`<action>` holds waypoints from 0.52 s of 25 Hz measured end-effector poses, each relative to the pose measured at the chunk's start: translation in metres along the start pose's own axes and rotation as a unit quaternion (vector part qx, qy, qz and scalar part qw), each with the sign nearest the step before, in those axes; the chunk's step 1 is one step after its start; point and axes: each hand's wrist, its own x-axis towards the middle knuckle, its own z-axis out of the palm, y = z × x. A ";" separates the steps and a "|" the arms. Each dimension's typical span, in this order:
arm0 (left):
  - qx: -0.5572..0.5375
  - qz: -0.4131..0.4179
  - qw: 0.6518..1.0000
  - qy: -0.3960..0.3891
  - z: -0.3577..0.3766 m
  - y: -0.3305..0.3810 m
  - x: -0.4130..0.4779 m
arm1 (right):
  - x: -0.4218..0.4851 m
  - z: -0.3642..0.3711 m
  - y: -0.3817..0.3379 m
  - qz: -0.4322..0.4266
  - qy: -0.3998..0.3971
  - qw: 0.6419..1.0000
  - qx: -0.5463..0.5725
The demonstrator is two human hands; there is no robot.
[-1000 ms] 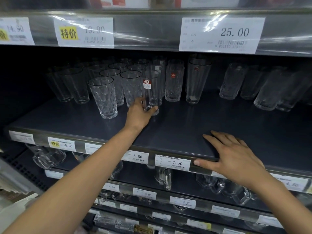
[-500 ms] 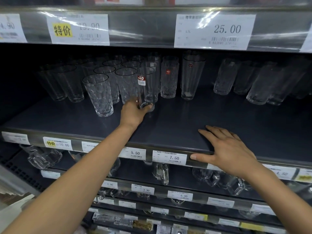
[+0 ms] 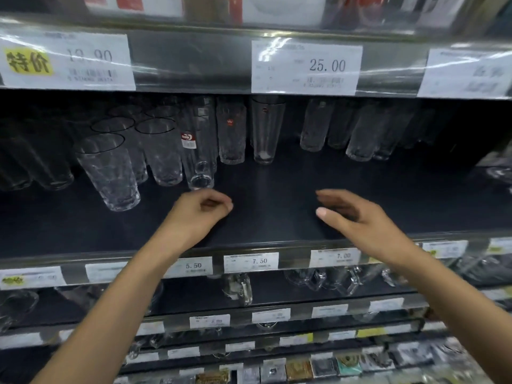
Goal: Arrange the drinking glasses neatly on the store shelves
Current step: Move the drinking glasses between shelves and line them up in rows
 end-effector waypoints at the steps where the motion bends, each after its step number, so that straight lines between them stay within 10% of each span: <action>1: -0.030 0.010 0.999 -0.026 0.009 0.008 -0.004 | -0.007 -0.006 -0.003 0.012 0.026 0.999 0.020; 13: -0.136 0.049 0.980 -0.139 0.157 0.105 0.009 | -0.053 -0.121 0.054 0.101 0.221 0.967 0.072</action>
